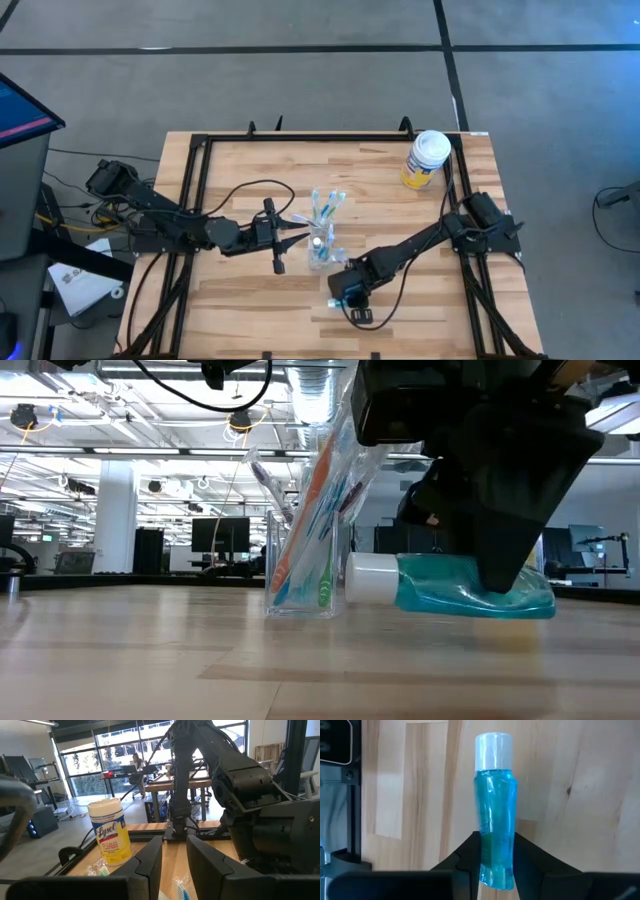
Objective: Pick & Place toothbrushing station
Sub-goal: Put the blue mouthwash into the transparent organizer
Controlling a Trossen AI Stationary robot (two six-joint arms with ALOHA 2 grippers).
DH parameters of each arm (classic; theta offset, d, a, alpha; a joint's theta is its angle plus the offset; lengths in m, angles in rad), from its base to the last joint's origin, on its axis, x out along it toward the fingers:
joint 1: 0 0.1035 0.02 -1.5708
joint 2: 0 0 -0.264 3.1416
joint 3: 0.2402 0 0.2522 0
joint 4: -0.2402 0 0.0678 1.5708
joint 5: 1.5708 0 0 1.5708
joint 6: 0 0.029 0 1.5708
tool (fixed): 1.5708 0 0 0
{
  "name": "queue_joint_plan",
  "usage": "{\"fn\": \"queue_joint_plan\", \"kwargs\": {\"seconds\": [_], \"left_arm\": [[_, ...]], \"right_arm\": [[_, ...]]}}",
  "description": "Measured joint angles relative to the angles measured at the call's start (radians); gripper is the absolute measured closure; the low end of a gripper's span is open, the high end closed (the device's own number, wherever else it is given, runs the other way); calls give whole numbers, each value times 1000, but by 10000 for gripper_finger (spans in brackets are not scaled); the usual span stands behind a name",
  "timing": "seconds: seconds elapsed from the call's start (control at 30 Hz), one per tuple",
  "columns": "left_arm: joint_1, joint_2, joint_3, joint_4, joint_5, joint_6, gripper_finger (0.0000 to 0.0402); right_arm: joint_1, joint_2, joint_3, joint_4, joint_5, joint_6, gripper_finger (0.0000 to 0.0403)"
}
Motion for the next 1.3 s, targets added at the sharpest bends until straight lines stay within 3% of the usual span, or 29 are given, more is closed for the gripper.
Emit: {"fn": "queue_joint_plan", "kwargs": {"seconds": [0.5,1.13,1.3], "left_arm": [[0,0,0,0,2,-8,315],[0,0,0,6,10,-31,315],[0,0,0,25,79,-47,315]], "right_arm": [[-19,-152,4,-21,56,-43,324],[-39,-399,3,-15,243,-160,324],[-59,-418,3,-17,260,-187,324]]}}
